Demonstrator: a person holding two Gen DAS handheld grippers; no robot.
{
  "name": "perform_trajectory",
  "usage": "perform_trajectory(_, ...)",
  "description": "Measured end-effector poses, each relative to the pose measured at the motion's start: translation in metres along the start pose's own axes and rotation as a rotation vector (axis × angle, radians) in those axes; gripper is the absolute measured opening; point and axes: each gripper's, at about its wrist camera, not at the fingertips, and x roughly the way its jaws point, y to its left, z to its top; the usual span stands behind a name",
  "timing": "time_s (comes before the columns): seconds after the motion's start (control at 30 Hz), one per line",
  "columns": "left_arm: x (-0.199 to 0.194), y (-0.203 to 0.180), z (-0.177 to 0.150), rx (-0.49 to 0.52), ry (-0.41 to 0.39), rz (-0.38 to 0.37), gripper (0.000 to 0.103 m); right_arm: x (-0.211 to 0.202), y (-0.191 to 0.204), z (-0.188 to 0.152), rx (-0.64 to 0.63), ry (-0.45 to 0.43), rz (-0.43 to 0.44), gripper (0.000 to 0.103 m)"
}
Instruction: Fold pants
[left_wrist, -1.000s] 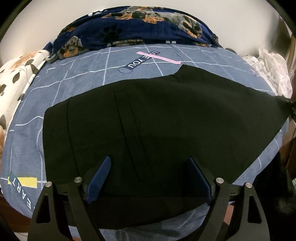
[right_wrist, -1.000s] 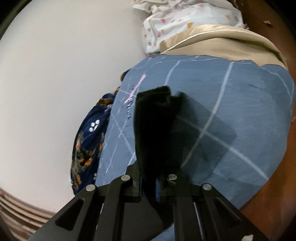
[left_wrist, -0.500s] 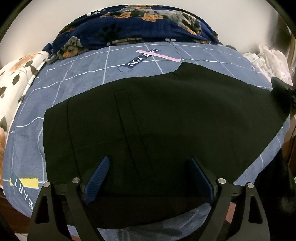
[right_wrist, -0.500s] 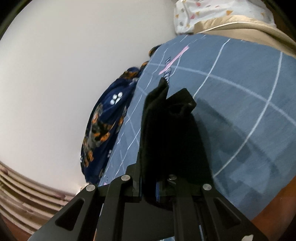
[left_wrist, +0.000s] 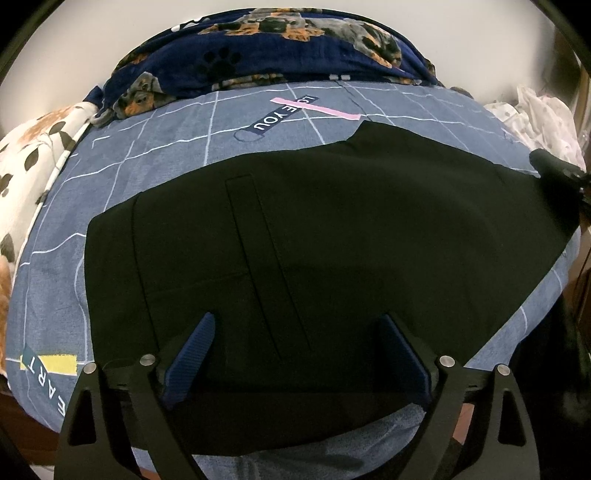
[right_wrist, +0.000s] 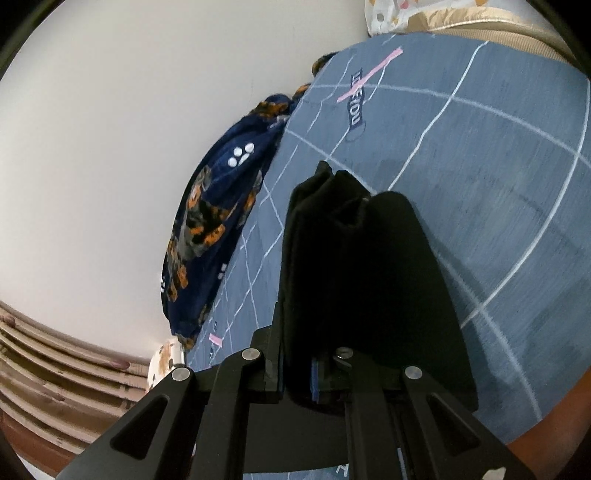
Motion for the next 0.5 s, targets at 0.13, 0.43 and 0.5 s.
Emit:
perform_trajectory(0.13,0.002,0.000,-0.001,0.006,0.004,0.003,0.093,0.009,0.003,-0.008,-0.009,0.033,-0.008,0.010)
perform_trajectory(0.43,0.002,-0.001,0.000,0.010,0.006,0.003,0.094,0.035,0.019,-0.030,-0.043,0.111,-0.001,0.010)
perform_trajectory(0.5,0.002,-0.002,0.000,0.013,0.007,0.004,0.095,0.042,0.023,-0.034,-0.054,0.130,-0.003,0.010)
